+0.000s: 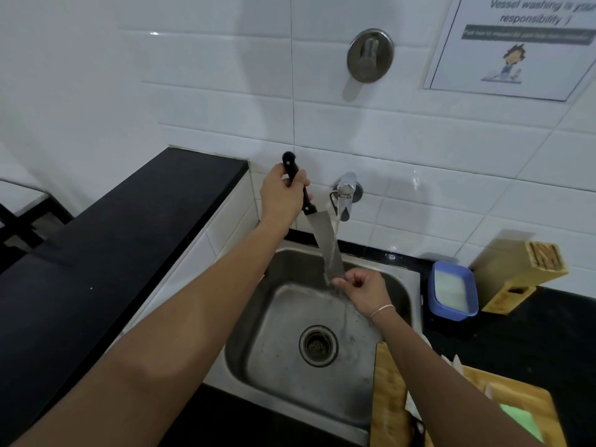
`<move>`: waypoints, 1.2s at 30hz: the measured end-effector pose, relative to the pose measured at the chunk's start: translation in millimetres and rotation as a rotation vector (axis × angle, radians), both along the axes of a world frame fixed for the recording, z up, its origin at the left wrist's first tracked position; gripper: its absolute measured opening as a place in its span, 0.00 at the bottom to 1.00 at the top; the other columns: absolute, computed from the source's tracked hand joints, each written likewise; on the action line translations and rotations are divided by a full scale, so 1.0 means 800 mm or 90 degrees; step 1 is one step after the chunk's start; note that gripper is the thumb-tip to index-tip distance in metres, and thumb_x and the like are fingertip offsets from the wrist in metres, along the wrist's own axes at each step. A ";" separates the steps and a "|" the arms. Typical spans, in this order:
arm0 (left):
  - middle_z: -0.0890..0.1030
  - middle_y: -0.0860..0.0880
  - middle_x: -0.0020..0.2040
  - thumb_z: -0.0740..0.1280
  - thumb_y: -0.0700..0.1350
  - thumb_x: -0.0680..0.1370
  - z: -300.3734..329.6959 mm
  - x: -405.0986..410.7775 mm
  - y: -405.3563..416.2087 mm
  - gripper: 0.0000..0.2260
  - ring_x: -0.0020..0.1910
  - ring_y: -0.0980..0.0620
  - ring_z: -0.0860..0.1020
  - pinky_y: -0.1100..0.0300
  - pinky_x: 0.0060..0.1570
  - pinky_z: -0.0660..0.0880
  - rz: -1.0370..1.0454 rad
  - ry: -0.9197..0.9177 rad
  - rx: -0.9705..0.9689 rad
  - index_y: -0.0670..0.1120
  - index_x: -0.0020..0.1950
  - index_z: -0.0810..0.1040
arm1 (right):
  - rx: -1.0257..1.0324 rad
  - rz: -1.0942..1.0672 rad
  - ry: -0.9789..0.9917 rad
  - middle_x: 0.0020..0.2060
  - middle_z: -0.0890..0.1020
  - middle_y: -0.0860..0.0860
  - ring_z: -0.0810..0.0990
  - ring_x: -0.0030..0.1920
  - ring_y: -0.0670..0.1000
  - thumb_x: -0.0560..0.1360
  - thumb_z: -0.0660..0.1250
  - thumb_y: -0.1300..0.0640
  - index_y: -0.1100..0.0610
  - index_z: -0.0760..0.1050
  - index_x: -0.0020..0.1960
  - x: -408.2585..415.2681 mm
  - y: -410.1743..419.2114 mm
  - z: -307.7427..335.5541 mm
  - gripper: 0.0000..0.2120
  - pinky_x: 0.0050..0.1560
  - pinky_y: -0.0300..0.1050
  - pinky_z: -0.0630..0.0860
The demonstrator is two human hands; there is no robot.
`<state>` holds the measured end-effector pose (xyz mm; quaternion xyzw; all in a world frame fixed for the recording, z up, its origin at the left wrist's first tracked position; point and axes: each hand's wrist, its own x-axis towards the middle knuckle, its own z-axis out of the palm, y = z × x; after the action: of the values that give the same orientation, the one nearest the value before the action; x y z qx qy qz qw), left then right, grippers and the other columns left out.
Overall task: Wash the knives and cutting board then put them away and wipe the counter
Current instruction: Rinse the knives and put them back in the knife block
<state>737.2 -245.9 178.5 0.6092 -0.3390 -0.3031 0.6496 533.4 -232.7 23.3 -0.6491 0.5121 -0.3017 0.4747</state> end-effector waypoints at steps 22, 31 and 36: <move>0.84 0.54 0.52 0.67 0.42 0.82 -0.090 -0.061 0.053 0.13 0.49 0.64 0.79 0.73 0.53 0.73 -0.233 -0.354 0.089 0.49 0.67 0.78 | -0.180 -0.084 -0.106 0.45 0.79 0.45 0.80 0.44 0.43 0.75 0.68 0.66 0.51 0.65 0.71 0.055 0.023 0.069 0.28 0.44 0.37 0.78; 0.79 0.48 0.69 0.66 0.40 0.75 -0.092 -0.042 0.056 0.26 0.68 0.53 0.77 0.60 0.68 0.73 -0.279 -0.183 0.061 0.44 0.74 0.73 | -0.222 -0.088 -0.089 0.39 0.81 0.45 0.79 0.40 0.41 0.77 0.68 0.65 0.49 0.71 0.59 0.047 -0.010 0.100 0.17 0.41 0.28 0.71; 0.83 0.50 0.49 0.68 0.33 0.78 -0.121 -0.032 0.058 0.12 0.50 0.54 0.82 0.57 0.51 0.78 -0.355 -0.295 0.137 0.46 0.58 0.78 | -0.195 -0.076 -0.132 0.38 0.78 0.46 0.76 0.37 0.38 0.77 0.69 0.66 0.50 0.70 0.56 0.040 -0.029 0.114 0.15 0.43 0.26 0.71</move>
<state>711.3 -199.2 81.6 0.6103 -0.5962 -0.3566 0.3807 565.8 -255.6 114.7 -0.6476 0.4460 -0.4694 0.4017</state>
